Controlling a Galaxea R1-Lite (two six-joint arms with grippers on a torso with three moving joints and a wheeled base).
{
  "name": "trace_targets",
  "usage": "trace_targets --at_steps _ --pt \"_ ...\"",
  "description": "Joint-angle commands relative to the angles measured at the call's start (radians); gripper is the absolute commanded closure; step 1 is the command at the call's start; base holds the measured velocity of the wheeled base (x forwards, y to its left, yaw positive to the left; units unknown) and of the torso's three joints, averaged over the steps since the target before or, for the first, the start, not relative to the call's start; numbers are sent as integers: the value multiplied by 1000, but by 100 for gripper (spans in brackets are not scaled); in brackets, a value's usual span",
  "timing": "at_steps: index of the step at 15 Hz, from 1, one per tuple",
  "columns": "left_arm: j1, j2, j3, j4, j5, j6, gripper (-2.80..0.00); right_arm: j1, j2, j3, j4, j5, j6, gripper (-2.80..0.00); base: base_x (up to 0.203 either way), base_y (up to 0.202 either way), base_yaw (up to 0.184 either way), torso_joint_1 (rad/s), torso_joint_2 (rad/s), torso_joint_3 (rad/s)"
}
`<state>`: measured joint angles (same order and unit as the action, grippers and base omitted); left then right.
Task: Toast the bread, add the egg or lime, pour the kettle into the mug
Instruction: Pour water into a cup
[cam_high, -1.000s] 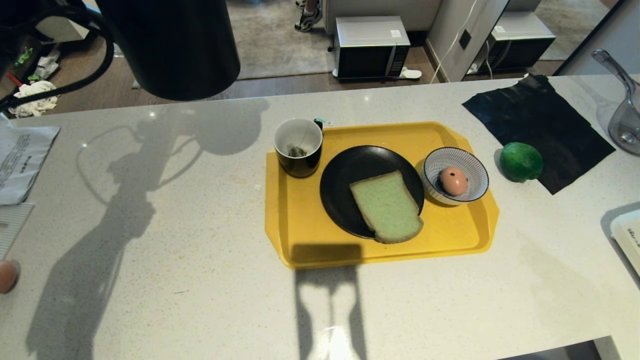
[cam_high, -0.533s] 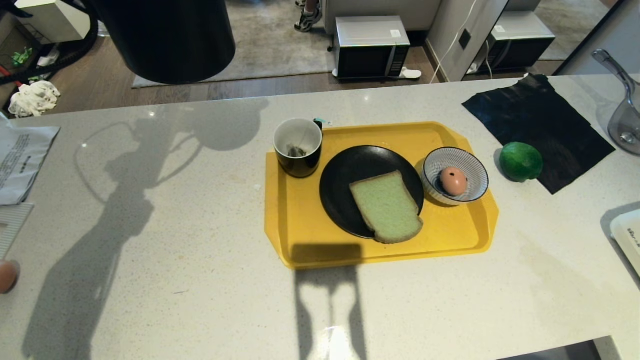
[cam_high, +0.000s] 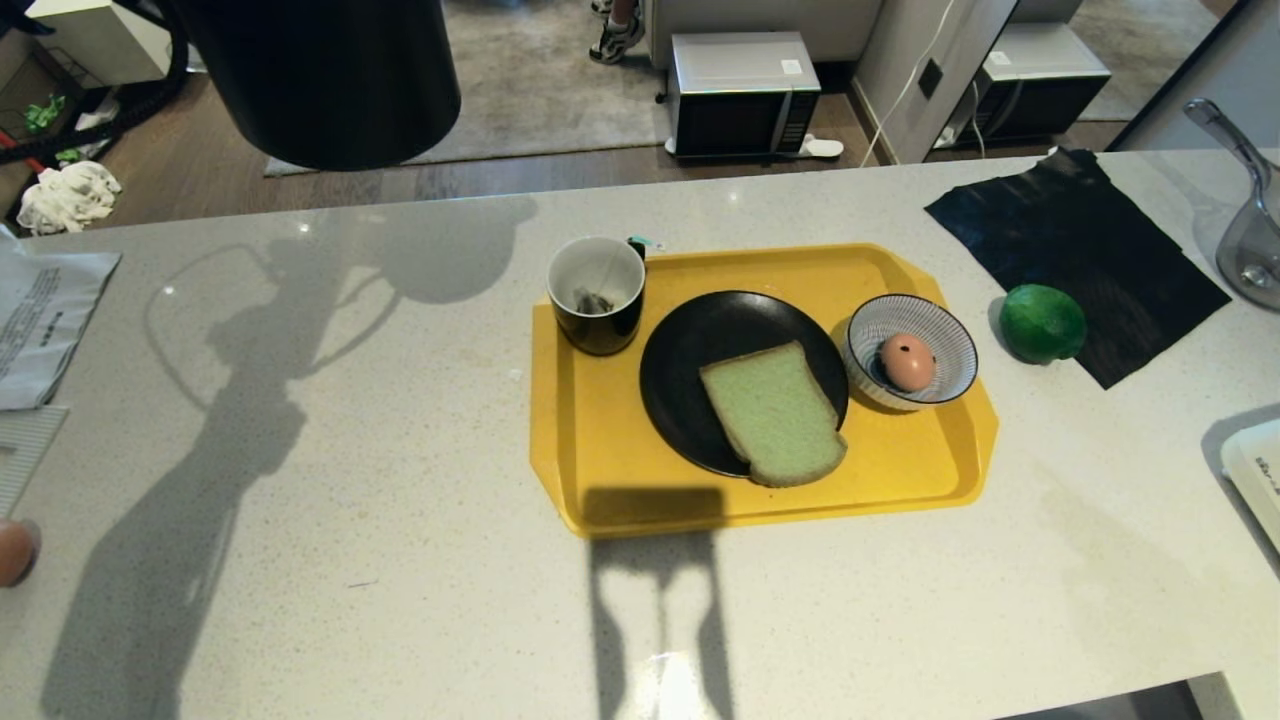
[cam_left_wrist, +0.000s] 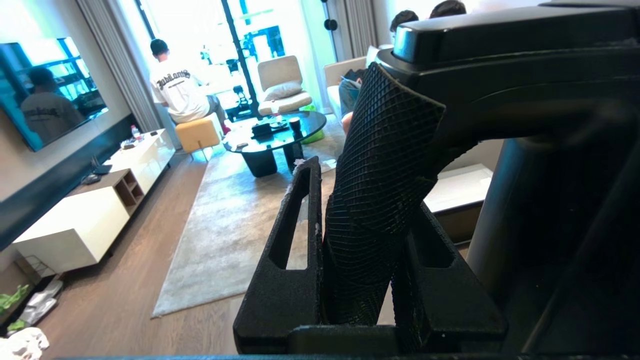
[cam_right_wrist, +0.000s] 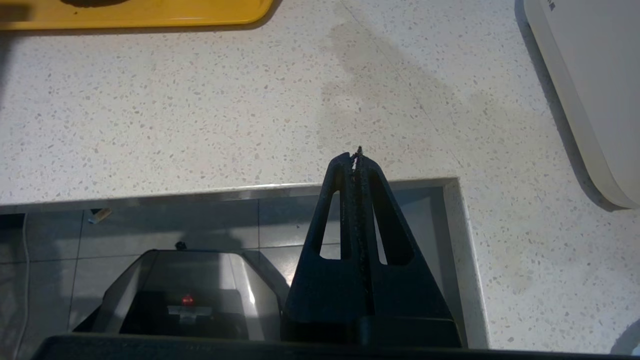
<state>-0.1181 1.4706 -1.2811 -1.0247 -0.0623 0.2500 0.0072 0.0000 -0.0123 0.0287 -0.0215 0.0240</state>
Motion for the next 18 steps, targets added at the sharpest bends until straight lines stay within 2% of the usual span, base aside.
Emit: trace_targets --at_steps 1,11,18 --pt "0 2 0 -6 1 2 0 0 0 0 0 0 1 0 0 0 0 0 0 0" --pt "0 17 0 -6 3 2 0 0 0 0 0 0 -3 0 0 0 0 0 0 0" --pt "-2 18 0 -6 -1 2 0 0 0 0 -1 0 -3 0 0 0 0 70 -133 -60"
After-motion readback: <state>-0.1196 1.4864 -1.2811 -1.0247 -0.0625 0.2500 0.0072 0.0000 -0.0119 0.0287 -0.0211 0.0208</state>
